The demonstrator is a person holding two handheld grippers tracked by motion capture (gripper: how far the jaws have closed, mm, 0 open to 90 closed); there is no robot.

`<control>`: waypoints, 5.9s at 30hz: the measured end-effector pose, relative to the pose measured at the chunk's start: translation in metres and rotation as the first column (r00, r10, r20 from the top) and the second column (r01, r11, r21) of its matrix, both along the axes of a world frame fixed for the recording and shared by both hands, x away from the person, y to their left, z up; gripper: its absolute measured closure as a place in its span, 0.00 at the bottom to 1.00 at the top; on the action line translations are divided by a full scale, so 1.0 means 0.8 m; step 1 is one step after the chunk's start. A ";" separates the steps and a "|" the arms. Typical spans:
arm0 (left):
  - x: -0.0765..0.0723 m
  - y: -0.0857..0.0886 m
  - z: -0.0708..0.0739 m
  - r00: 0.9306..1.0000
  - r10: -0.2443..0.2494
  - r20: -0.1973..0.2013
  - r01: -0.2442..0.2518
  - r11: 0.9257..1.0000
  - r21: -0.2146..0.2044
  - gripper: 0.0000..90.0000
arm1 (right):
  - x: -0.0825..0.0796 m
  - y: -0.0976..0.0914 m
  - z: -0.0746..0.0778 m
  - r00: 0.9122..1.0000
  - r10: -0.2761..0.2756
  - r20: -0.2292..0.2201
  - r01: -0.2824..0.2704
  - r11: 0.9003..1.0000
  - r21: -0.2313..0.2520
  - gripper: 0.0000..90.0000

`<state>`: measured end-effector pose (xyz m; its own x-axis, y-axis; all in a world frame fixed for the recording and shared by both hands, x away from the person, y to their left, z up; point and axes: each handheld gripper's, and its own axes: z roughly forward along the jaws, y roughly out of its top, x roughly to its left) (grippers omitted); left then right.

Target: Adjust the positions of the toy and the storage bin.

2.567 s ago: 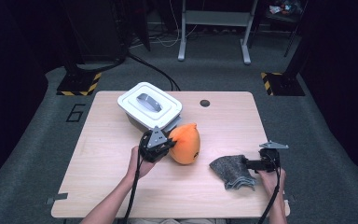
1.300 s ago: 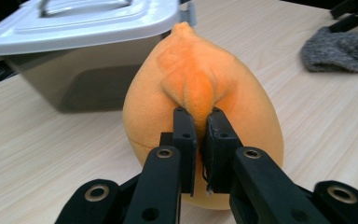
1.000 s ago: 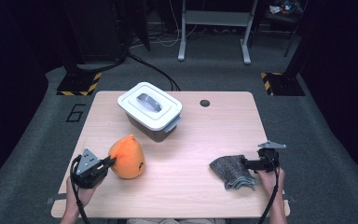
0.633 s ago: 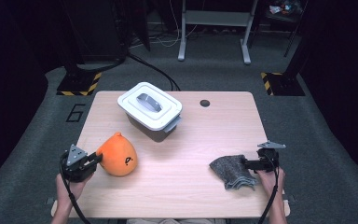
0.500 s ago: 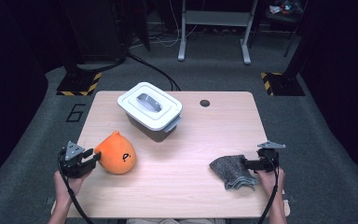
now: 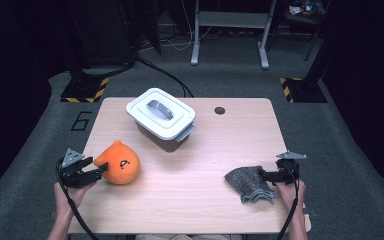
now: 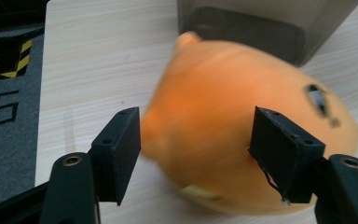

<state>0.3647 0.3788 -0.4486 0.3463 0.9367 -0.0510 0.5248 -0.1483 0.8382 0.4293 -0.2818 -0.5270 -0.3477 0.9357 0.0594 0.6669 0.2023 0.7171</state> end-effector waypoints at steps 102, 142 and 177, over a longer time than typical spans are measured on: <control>0.032 -0.117 0.029 0.972 -0.234 0.009 0.234 0.972 0.002 0.14 | -0.105 0.201 0.030 0.823 0.567 0.041 -0.568 0.823 0.030 0.22; 0.085 -0.162 0.055 0.965 -0.263 0.015 0.263 0.965 -0.010 0.14 | -0.015 0.051 0.002 0.989 0.142 0.044 -0.139 0.989 -0.055 0.00; 0.193 -0.232 0.053 0.965 -0.264 -0.006 0.264 0.964 0.022 0.14 | -0.012 0.053 -0.002 0.991 0.137 0.004 -0.137 0.989 -0.052 0.00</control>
